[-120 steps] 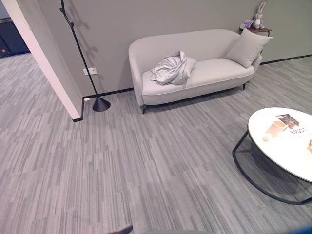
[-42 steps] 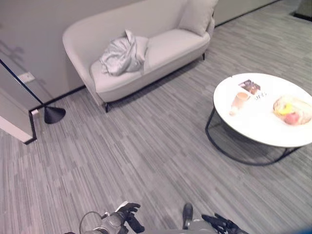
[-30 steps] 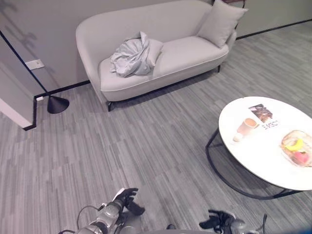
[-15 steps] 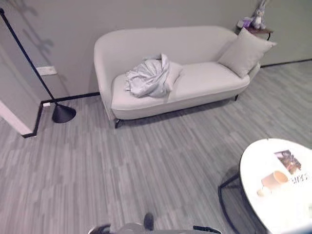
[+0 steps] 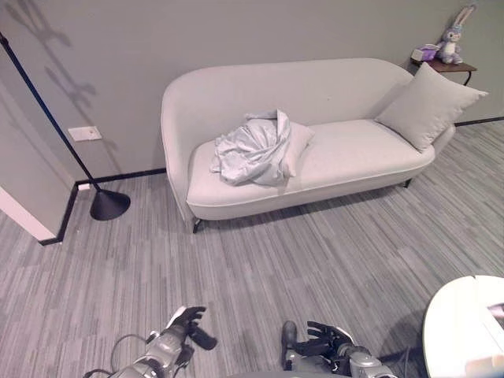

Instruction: Hang the clothes on the sofa on the clothes rack.

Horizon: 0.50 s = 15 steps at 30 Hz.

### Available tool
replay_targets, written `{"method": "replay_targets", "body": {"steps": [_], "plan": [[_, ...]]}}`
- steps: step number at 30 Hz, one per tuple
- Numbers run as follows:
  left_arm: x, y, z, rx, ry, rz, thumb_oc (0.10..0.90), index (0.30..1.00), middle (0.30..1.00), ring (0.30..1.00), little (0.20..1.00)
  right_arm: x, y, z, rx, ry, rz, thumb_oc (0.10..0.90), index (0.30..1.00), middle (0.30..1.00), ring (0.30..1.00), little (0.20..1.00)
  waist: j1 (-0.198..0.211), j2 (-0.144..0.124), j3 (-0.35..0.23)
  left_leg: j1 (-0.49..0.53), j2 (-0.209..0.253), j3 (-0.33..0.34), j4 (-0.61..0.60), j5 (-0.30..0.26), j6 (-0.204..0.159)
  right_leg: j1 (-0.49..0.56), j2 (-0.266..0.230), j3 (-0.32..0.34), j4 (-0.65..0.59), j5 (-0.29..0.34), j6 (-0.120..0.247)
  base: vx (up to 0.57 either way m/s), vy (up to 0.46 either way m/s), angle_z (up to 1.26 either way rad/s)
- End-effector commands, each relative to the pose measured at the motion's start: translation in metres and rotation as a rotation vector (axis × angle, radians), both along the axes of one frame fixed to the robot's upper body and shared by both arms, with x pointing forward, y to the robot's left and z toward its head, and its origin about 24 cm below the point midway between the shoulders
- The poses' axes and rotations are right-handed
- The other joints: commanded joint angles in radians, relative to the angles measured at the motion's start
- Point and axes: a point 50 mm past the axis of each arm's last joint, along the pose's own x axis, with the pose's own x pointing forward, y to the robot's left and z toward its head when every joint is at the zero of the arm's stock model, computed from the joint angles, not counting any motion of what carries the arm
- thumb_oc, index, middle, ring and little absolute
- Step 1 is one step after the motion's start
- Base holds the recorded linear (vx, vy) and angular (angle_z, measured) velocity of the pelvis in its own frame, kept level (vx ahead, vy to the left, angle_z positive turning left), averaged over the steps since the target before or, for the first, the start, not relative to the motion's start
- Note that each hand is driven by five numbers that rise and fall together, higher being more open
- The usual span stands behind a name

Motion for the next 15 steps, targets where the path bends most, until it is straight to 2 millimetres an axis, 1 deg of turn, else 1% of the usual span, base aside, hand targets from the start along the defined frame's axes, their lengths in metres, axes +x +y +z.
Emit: {"method": "replay_targets", "body": {"steps": [1,2,3,4,5,6,7,8,9,10,11,12,13,14,15], "plan": [[-0.043,0.019,-0.013,0.032,0.160,0.111,0.800,0.900,0.900,0.900,0.900,-0.013,-0.007,-0.003,-0.088,0.052,0.136,0.800,0.900,0.900,0.900,0.900,0.070,-0.004,0.040,-0.114,0.091,0.078,0.350,0.198,-0.021,0.108,-0.014,0.000,-0.028,-0.010,0.005,0.63,-0.479,0.66],[-0.065,0.025,-0.017,0.046,0.234,0.149,0.800,0.900,0.900,0.900,0.900,-0.004,-0.006,0.000,-0.103,0.017,0.182,0.800,0.900,0.900,0.900,0.900,0.074,-0.010,0.049,-0.177,0.136,0.121,0.489,0.251,-0.019,0.146,-0.002,-0.019,-0.032,-0.038,-0.024,0.40,-0.328,0.68],[-0.065,0.025,-0.017,0.046,0.234,0.148,0.800,0.900,0.900,0.900,0.900,-0.004,-0.006,0.000,-0.103,0.017,0.181,0.800,0.900,0.900,0.900,0.900,0.074,-0.011,0.048,-0.181,0.135,0.121,0.492,0.250,-0.018,0.145,-0.002,-0.018,-0.034,-0.035,-0.024,0.55,-0.525,0.96],[-0.093,0.042,-0.018,0.095,0.314,0.210,0.800,0.900,0.900,0.900,0.900,0.029,-0.010,0.014,-0.170,-0.110,0.263,0.800,0.900,0.900,0.900,0.900,0.088,-0.026,0.077,-0.310,0.232,0.192,0.734,0.339,-0.004,0.216,0.036,-0.038,-0.062,-0.078,-0.083,0.47,-0.472,0.62],[-0.094,0.046,-0.017,0.100,0.308,0.219,0.800,0.900,0.900,0.900,0.900,0.048,-0.016,0.025,-0.208,-0.190,0.260,0.800,0.900,0.900,0.900,0.900,0.099,-0.036,0.097,-0.374,0.248,0.219,0.791,0.292,0.011,0.246,0.040,-0.040,-0.085,-0.086,-0.093,0.55,-0.506,0.38],[-0.093,0.047,-0.017,0.092,0.294,0.234,0.800,0.900,0.900,0.900,0.900,0.064,-0.020,0.037,-0.231,-0.265,0.258,0.800,0.900,0.900,0.900,0.900,0.107,-0.040,0.111,-0.422,0.235,0.232,0.824,0.238,0.016,0.269,0.039,-0.039,-0.110,-0.090,-0.089,0.26,-0.164,-0.02],[-0.090,0.048,-0.016,0.088,0.272,0.239,0.800,0.900,0.900,0.900,0.900,0.081,-0.027,0.051,-0.257,-0.354,0.246,0.800,0.900,0.900,0.900,0.900,0.112,-0.049,0.125,-0.475,0.193,0.231,0.810,0.190,0.010,0.279,0.028,-0.042,-0.110,-0.100,-0.082,0.27,-0.048,-0.02],[-0.088,0.048,-0.015,0.086,0.254,0.234,0.800,0.900,0.900,0.900,0.900,0.093,-0.032,0.065,-0.268,-0.432,0.231,0.800,0.900,0.900,0.900,0.900,0.115,-0.056,0.127,-0.515,0.143,0.241,0.744,0.164,0.003,0.286,0.016,-0.041,-0.110,-0.103,-0.073,0.45,0.056,-0.04],[-0.087,0.050,-0.014,0.089,0.222,0.251,0.800,0.900,0.900,0.900,0.900,0.109,-0.046,0.091,-0.306,-0.573,0.188,0.800,0.900,0.900,0.900,0.900,0.110,-0.068,0.111,-0.528,0.046,0.257,0.454,0.124,0.015,0.283,-0.012,-0.052,-0.110,-0.110,-0.043,0.48,0.114,0.01],[-0.088,0.050,-0.014,0.086,0.221,0.265,0.800,0.900,0.900,0.900,0.900,0.113,-0.052,0.099,-0.326,-0.617,0.159,0.800,0.900,0.900,0.900,0.900,0.106,-0.068,0.101,-0.511,0.013,0.261,0.256,0.155,0.010,0.293,-0.015,-0.068,-0.110,-0.117,-0.033,0.38,0.107,0.09],[-0.089,0.050,-0.014,0.086,0.221,0.265,0.800,0.900,0.900,0.900,0.900,0.113,-0.052,0.099,-0.326,-0.616,0.159,0.800,0.900,0.900,0.900,0.900,0.104,-0.070,0.100,-0.505,0.009,0.260,0.243,0.163,0.011,0.293,-0.017,-0.070,-0.110,-0.117,-0.032,0.25,0.062,0.26],[-0.092,0.050,-0.015,0.085,0.228,0.285,0.800,0.900,0.900,0.900,0.900,0.117,-0.060,0.107,-0.359,-0.649,0.135,0.800,0.900,0.900,0.900,0.900,0.104,-0.061,0.092,-0.492,0.000,0.258,0.081,0.218,-0.005,0.304,-0.007,-0.083,-0.110,-0.126,-0.030,0.39,0.027,0.17],[-0.095,0.050,-0.016,0.095,0.248,0.293,0.800,0.900,0.900,0.900,0.900,0.130,-0.079,0.126,-0.472,-0.710,0.092,0.800,0.900,0.900,0.900,0.900,0.105,-0.065,0.095,-0.543,0.009,0.235,-0.058,0.227,-0.030,0.354,0.011,-0.119,-0.110,-0.155,-0.044,0.56,0.056,0.22],[-0.098,0.047,-0.017,0.091,0.266,0.288,0.800,0.900,0.900,0.900,0.900,0.138,-0.084,0.138,-0.511,-0.756,0.072,0.800,0.900,0.900,0.900,0.900,0.103,-0.067,0.090,-0.541,0.004,0.210,-0.058,0.235,-0.028,0.377,0.016,-0.114,-0.110,-0.155,-0.040,0.44,0.028,0.32],[-0.098,0.047,-0.017,0.090,0.266,0.288,0.800,0.900,0.900,0.900,0.900,0.138,-0.084,0.138,-0.511,-0.756,0.072,0.800,0.900,0.900,0.900,0.900,0.100,-0.066,0.089,-0.542,0.004,0.207,-0.058,0.236,-0.028,0.377,0.017,-0.116,-0.110,-0.155,-0.040,0.39,0.068,0.65]]}}
